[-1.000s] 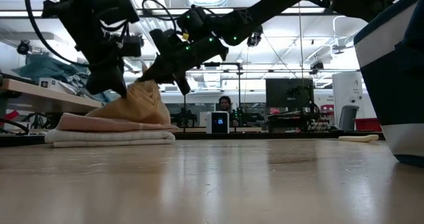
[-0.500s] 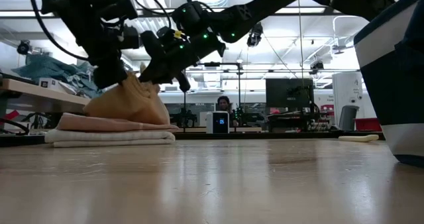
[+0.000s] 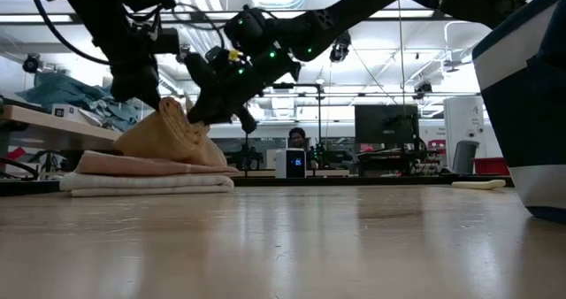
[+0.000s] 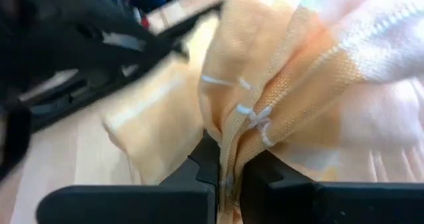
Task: Fold towel
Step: Stack the yellow towel on top of the brown towel
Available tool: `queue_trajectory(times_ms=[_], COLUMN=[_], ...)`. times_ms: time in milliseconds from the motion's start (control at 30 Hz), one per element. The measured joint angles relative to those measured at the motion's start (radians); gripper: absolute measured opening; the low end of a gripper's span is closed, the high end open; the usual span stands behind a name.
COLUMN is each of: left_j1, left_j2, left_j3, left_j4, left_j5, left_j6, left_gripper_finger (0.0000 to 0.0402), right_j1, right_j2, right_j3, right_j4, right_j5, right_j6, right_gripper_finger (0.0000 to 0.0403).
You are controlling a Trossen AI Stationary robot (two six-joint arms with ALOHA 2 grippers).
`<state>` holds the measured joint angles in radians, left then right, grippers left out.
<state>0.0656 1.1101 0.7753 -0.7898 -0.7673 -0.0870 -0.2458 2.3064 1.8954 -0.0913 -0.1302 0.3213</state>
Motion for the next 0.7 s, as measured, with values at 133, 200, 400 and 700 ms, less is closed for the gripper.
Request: queue_trajectory(times_ms=[133,200,400,700], left_j1=[0.037,0.066,0.121,0.156], left_j2=[0.001,0.010,0.030,0.018], left_j3=[0.000,0.000,0.000,-0.001], left_j4=[0.000,0.000,0.000,0.000], left_j5=[-0.037,-0.038,-0.034,-0.041], left_j6=[0.000,-0.001,-0.001,-0.005], left_gripper_finger=[0.0000,0.0000,0.0003,0.0037], right_j1=[0.009,0.016,0.028,0.031], right_j2=[0.031,0.043,0.058,0.061], right_j3=[0.000,-0.001,-0.001,-0.002], right_j4=[-0.010,-0.007,-0.019,-0.057], right_j5=[0.000,0.000,0.002,0.000], right_j6=[0.024,0.037,0.072,0.034], right_gripper_finger=[0.0018,0.0023,0.0080,0.0164])
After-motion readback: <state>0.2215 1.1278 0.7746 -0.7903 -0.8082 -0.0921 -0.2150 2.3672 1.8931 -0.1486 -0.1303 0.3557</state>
